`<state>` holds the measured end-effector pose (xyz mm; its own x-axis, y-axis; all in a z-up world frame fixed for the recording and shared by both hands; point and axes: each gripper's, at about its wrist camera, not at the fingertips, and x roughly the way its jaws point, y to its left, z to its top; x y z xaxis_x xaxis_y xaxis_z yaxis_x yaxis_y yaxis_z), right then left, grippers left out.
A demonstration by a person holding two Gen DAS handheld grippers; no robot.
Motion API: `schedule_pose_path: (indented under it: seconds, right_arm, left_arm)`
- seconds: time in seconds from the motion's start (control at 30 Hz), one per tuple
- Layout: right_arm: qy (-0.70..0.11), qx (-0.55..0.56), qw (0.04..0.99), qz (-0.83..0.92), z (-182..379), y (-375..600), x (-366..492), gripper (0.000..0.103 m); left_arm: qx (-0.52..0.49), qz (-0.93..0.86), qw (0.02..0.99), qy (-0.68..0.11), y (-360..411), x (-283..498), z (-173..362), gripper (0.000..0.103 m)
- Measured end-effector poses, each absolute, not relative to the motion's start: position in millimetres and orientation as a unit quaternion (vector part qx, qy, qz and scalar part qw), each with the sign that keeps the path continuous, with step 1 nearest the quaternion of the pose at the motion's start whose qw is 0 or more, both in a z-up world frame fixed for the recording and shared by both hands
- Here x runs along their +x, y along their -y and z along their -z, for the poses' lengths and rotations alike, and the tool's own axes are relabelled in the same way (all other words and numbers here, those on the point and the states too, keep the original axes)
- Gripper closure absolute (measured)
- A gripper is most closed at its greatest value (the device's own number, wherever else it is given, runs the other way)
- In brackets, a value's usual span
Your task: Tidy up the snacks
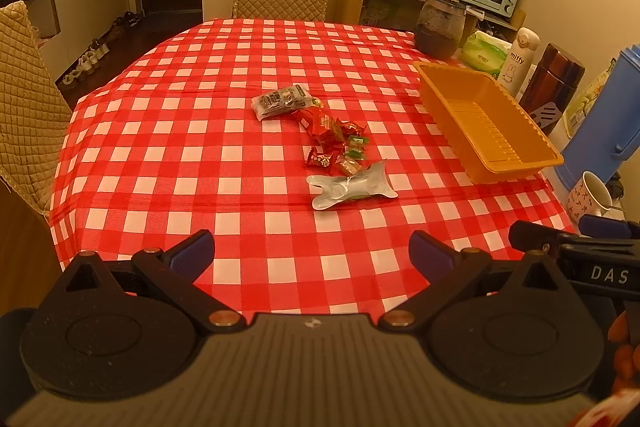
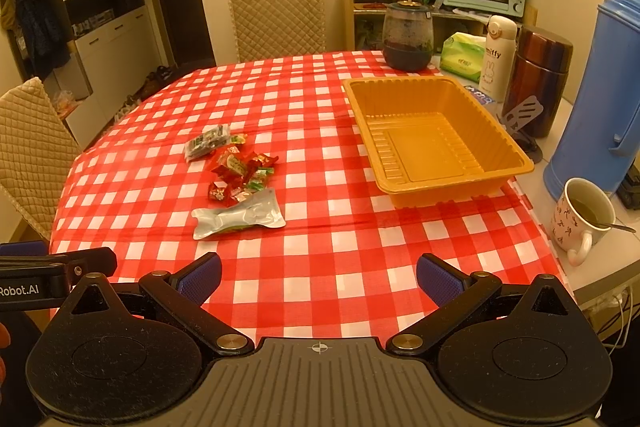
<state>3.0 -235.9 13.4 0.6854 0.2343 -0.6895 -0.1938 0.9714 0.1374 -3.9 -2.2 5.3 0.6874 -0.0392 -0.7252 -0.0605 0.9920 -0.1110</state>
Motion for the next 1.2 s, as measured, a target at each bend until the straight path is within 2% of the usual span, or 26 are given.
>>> schedule_pose_path:
  seconds: [1.2]
  right_arm:
    - [-0.379,0.030,0.918,-0.113,-12.6,237.9,3.4,0.000]
  left_arm:
    - [-0.062,-0.005,0.917,-0.395,4.3,-4.1,-5.2,0.000]
